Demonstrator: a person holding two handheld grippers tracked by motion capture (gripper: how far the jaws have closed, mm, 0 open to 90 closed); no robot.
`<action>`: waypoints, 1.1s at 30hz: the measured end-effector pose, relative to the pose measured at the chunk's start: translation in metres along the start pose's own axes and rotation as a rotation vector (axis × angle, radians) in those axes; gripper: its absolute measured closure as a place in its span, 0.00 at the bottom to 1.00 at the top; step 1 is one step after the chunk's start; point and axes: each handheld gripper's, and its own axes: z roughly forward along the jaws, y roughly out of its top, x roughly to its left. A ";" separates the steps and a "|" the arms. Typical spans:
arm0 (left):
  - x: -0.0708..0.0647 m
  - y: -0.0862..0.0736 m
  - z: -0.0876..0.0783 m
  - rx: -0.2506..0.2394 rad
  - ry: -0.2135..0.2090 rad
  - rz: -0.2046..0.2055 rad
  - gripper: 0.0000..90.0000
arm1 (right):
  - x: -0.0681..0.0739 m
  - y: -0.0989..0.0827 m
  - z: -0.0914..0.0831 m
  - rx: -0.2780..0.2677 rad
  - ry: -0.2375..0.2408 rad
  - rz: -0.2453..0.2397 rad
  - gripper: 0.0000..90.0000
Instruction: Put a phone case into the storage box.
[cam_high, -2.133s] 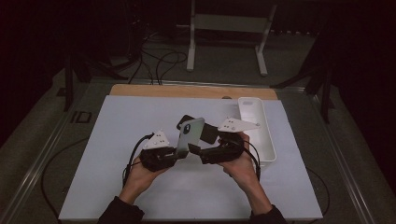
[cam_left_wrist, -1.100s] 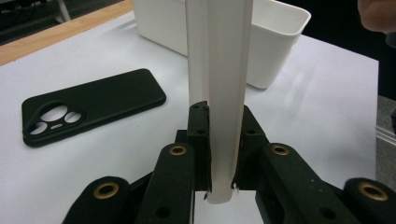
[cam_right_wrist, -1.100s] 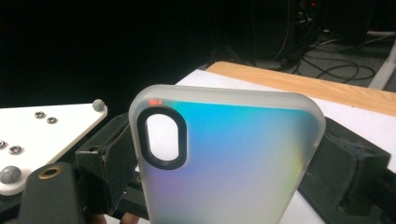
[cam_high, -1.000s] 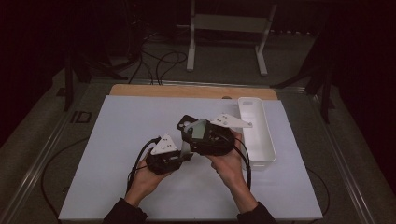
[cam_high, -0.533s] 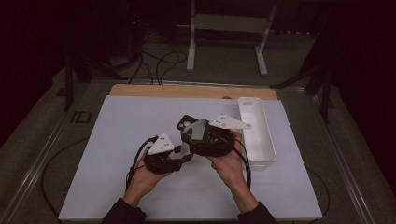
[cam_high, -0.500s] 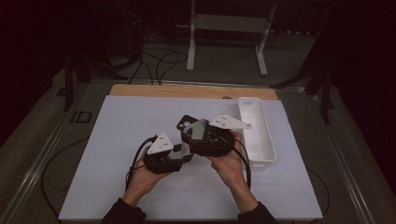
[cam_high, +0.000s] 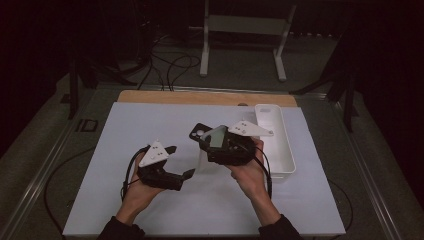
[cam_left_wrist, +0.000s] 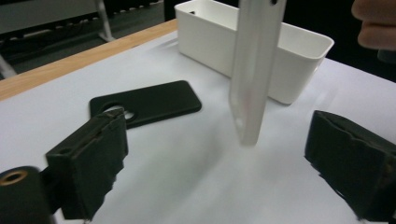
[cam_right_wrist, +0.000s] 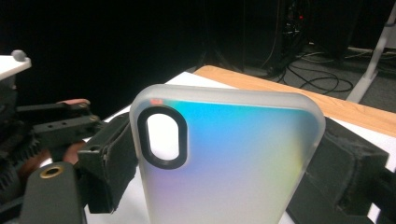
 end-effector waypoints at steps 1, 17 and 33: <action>0.002 -0.002 -0.003 0.001 0.012 -0.001 0.03 | -0.001 0.000 0.000 0.000 0.001 0.000 0.18; 0.027 -0.039 -0.037 -0.080 0.150 -0.049 0.00 | -0.010 0.003 -0.003 -0.001 -0.014 -0.004 0.18; 0.035 -0.087 -0.055 -0.094 0.254 -0.092 0.00 | -0.018 0.004 -0.003 -0.010 -0.029 0.013 0.18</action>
